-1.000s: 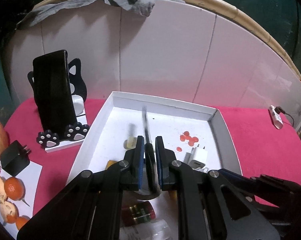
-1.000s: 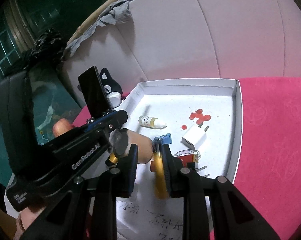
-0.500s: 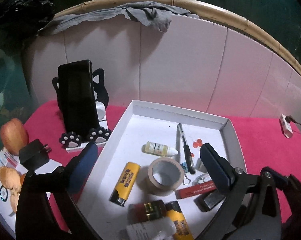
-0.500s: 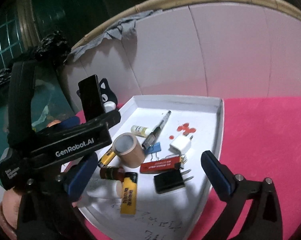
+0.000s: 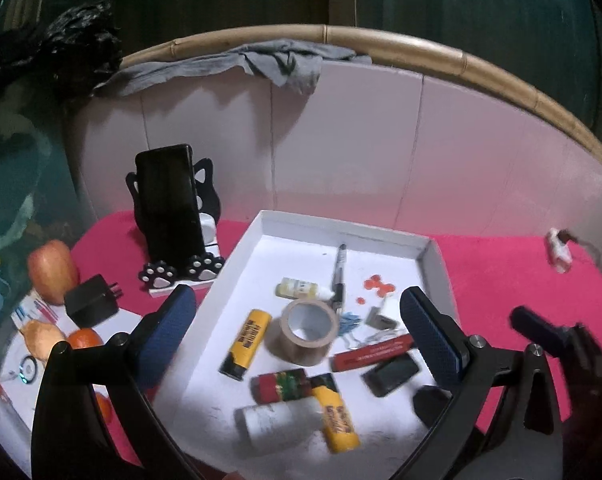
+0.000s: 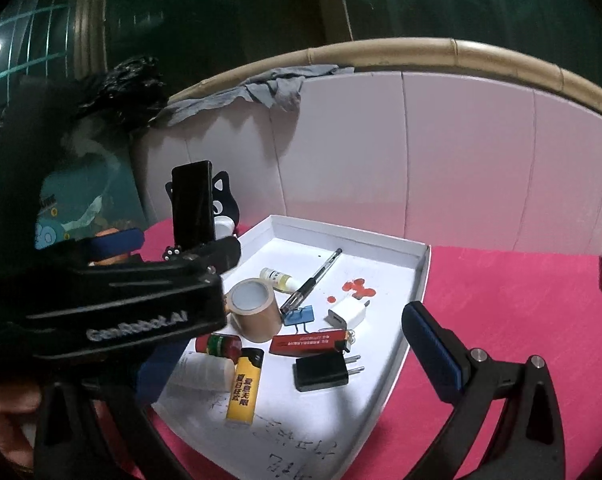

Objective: Organize rigid objects

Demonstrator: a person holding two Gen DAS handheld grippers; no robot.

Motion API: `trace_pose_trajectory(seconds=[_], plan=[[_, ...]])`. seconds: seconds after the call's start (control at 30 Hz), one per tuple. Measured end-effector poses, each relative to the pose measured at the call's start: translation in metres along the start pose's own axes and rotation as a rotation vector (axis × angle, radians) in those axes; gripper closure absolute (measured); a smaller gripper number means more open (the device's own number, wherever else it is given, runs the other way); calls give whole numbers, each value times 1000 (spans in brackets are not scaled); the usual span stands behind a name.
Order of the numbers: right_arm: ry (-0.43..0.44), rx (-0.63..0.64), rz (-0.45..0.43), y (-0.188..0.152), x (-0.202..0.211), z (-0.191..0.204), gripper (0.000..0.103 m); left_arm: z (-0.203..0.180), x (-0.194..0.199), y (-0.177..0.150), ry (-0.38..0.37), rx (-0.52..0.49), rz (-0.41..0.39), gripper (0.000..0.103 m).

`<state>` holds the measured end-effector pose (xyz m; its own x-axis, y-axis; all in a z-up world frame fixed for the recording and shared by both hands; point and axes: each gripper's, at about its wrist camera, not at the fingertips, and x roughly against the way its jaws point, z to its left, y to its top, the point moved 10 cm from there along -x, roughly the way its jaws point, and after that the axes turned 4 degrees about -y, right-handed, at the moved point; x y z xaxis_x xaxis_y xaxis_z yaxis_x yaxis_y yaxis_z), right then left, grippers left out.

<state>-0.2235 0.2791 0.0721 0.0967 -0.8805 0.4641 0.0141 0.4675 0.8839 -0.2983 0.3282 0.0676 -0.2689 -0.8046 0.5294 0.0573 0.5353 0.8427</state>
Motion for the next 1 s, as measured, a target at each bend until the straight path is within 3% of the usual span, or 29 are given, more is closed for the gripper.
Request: trace_pose_trajectory(seconds=[0.17, 0.33, 0.53, 0.77, 1.0], plan=[[-62, 48, -25, -1, 12, -2, 0, -7, 26, 5, -35, 6, -52, 0], [-279, 75, -127, 5, 38, -19, 0, -10, 42, -1, 0, 6, -74, 0], [-226, 20, -121, 2, 51, -24, 0, -22, 57, -17, 30, -33, -56, 0], [-232, -33, -150, 0, 74, -36, 0, -15, 74, -25, 49, 13, -22, 0], [-220, -144, -159, -9, 91, -67, 0, -12, 97, -28, 86, -6, -56, 0]])
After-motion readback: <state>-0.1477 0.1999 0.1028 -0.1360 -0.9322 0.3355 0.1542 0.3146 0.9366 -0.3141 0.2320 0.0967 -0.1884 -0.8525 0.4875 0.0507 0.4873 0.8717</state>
